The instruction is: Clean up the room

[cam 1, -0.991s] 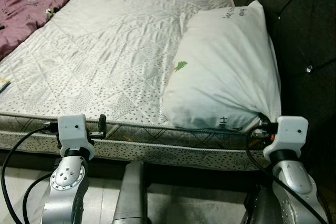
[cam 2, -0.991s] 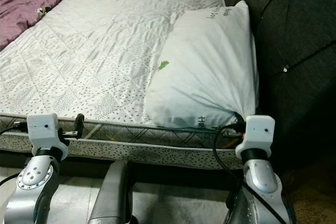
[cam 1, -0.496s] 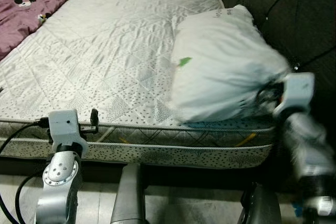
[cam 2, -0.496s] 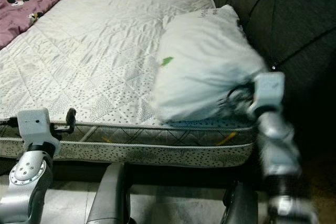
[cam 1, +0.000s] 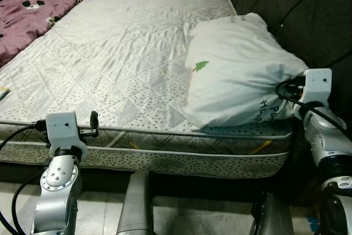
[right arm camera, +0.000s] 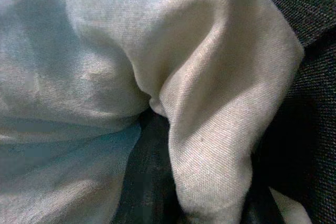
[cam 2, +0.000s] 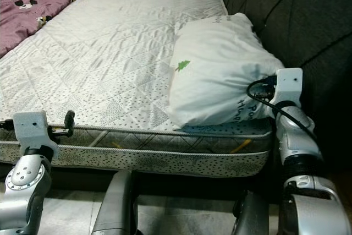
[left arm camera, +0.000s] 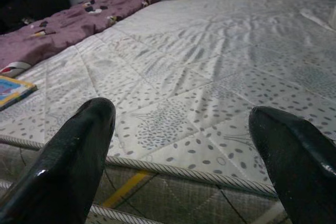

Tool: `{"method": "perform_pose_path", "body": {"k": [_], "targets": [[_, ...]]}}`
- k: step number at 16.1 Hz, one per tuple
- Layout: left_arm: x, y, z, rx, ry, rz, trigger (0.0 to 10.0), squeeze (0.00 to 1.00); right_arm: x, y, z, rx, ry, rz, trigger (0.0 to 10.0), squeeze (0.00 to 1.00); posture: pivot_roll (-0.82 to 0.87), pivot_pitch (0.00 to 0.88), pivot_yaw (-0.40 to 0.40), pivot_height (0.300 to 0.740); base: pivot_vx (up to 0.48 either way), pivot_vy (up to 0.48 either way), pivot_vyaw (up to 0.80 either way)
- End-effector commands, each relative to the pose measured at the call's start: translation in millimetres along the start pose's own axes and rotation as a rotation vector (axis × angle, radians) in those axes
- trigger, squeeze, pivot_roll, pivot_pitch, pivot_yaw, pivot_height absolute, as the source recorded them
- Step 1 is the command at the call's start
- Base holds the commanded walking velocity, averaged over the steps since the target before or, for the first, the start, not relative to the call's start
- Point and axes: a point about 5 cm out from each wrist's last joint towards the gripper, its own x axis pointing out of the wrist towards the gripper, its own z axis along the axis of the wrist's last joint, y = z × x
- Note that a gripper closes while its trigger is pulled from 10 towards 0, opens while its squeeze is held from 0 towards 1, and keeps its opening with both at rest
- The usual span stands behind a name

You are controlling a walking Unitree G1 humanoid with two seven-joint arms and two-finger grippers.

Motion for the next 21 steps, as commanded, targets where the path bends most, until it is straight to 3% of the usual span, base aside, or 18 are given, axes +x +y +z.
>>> {"method": "perform_pose_path", "body": {"k": [1, 4, 7, 12, 13, 14, 15, 21], "targets": [[1.3, 0.6, 0, 0.008, -0.004, 0.004, 10.0, 0.0, -2.5, -23.4, 27, -0.012, -0.126, -0.069, 0.0, 0.0, 0.06, 0.0, 0.066, 0.467, 0.0, 0.0, 0.0], [-0.1, -5.9, -2, 0.0, 0.003, -0.012, 10.0, 0.0, -20.7, -4.2, 0, 0.002, -0.126, -0.028, 0.0, 0.0, 0.05, 0.0, 0.069, 0.467, 0.0, 0.0, 0.0], [0.7, -11.7, -5, -0.006, 0.014, -0.032, 10.0, 0.0, -52.4, 31.1, -42, 0.026, -0.053, 0.028, 0.0, 0.0, 0.02, 0.0, 0.081, 0.467, 0.0, 0.0, 0.0], [10.5, -21.0, 1, -0.015, -0.009, -0.055, 10.0, 0.0, -61.2, 54.2, -56, -0.007, 0.016, 0.046, 0.0, 0.0, 0.01, 0.0, 0.072, 0.467, 0.0, 0.0, 0.0], [13.1, -24.3, 7, -0.021, -0.026, -0.062, 10.0, 0.0, -61.2, 59.1, -55, 0.002, 0.022, 0.044, 10.0, 0.0, -0.01, 0.009, 0.068, 0.467, 0.0, 0.0, 0.0], [14.0, -25.8, 9, -0.025, -0.035, -0.066, 10.0, 0.0, -61.5, 64.8, -52, 0.034, 0.017, 0.052, 10.0, 0.0, 0.0, 0.014, 0.077, 0.467, 0.0, 0.0, 0.0], [12.4, -26.2, 7, -0.024, -0.031, -0.071, 10.0, 0.0, -63.6, 71.1, -51, 0.052, -0.001, 0.057, 10.0, 1.0, 0.01, 0.007, 0.086, 0.467, 0.0, 0.0, 0.0], [5.1, -28.2, 1, -0.036, -0.032, -0.084, 10.0, 0.0, -77.4, 98.5, -44, 0.042, -0.079, 0.051, 10.0, 1.0, 0.03, 0.0, 0.079, 0.467, 0.0, 0.0, 0.0]]}}
